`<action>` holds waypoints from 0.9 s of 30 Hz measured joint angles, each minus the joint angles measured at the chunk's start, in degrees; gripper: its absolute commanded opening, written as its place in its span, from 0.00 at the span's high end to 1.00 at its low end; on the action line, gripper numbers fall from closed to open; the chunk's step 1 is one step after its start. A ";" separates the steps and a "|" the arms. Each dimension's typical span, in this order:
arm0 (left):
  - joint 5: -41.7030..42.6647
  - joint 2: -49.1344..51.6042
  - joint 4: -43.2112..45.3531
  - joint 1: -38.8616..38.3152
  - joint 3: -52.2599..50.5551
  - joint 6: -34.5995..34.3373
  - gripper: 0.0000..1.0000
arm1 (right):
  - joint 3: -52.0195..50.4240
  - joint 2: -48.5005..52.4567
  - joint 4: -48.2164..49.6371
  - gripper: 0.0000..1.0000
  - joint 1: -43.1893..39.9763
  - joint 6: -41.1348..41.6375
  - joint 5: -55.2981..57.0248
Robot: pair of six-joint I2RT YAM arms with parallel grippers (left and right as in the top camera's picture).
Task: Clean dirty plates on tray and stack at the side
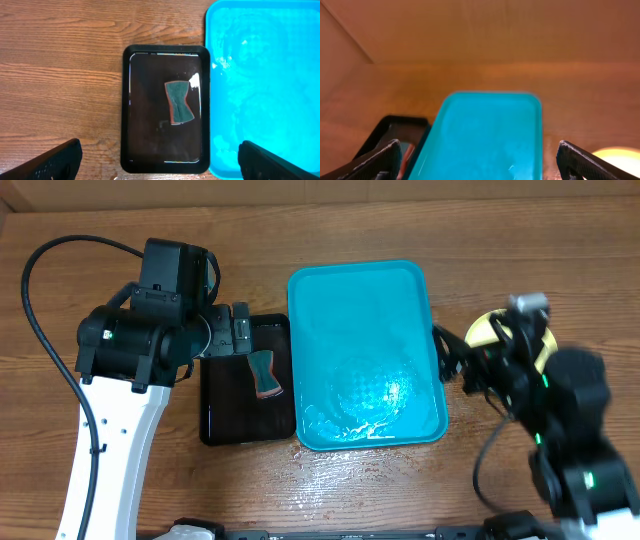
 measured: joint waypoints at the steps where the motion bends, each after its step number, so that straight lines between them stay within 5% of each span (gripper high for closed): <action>1: 0.00 0.00 0.00 0.00 0.00 0.00 0.00 | -2.43 -3.37 1.09 0.00 -0.07 -0.22 0.63; 12: 0.02 0.00 -0.04 0.00 0.00 0.00 0.00 | -24.02 -33.86 2.40 0.00 -1.70 -0.85 4.48; 27: 0.00 0.07 0.00 0.00 0.00 0.00 0.00 | -45.16 -43.98 26.80 0.00 -1.70 -0.85 4.90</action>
